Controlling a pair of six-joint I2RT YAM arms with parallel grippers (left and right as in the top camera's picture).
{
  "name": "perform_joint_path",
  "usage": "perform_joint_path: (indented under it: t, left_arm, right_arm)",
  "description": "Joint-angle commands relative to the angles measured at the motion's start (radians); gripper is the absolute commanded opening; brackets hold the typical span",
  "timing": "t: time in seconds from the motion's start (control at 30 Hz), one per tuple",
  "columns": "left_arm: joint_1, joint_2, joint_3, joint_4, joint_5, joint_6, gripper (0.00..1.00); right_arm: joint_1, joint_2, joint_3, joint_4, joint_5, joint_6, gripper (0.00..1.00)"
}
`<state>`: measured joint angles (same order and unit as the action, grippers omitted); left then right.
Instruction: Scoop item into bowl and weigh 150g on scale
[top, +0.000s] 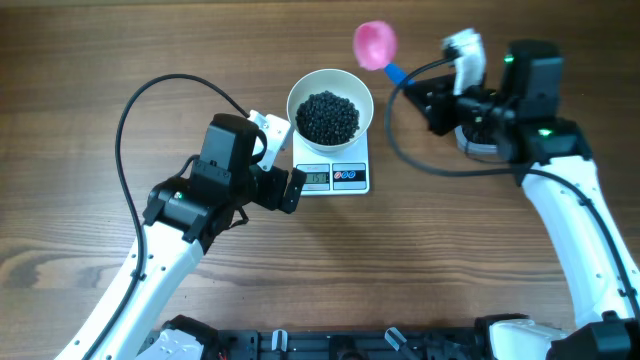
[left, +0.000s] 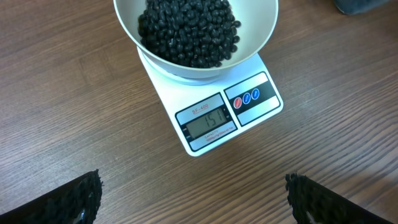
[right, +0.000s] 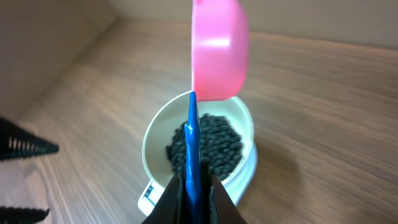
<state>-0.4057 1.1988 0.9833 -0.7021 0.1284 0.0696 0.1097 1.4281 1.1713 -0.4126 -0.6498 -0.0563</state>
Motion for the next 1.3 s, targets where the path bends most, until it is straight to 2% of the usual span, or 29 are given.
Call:
perform_joint_path:
  t: [0.0, 0.17, 0.27, 0.6, 1.1, 1.27]
  left_arm:
    - [0.004, 0.000, -0.002, 0.002, -0.002, -0.006, 1.00]
    - [0.004, 0.000, -0.002, 0.002, -0.002, -0.006, 1.00]
    - [0.004, 0.000, -0.002, 0.002, -0.002, -0.006, 1.00]
    - [0.004, 0.000, -0.002, 0.002, -0.002, -0.006, 1.00]
    - [0.004, 0.000, -0.002, 0.002, -0.002, -0.006, 1.00]
    - [0.004, 0.000, -0.002, 0.002, -0.002, -0.006, 1.00]
  right_arm:
    - [0.104, 0.042, 0.006, -0.031, 0.122, -0.153, 0.04]
    - [0.234, 0.090, 0.006, -0.006, 0.312, -0.164, 0.04]
    - [0.286, 0.119, 0.006, -0.003, 0.355, -0.165, 0.04]
    - [0.319, 0.198, 0.006, 0.001, 0.524, -0.183, 0.04]
    - [0.319, 0.220, 0.006, -0.056, 0.522, -0.204, 0.04]
    - [0.319, 0.220, 0.006, -0.067, 0.454, -0.205, 0.04]
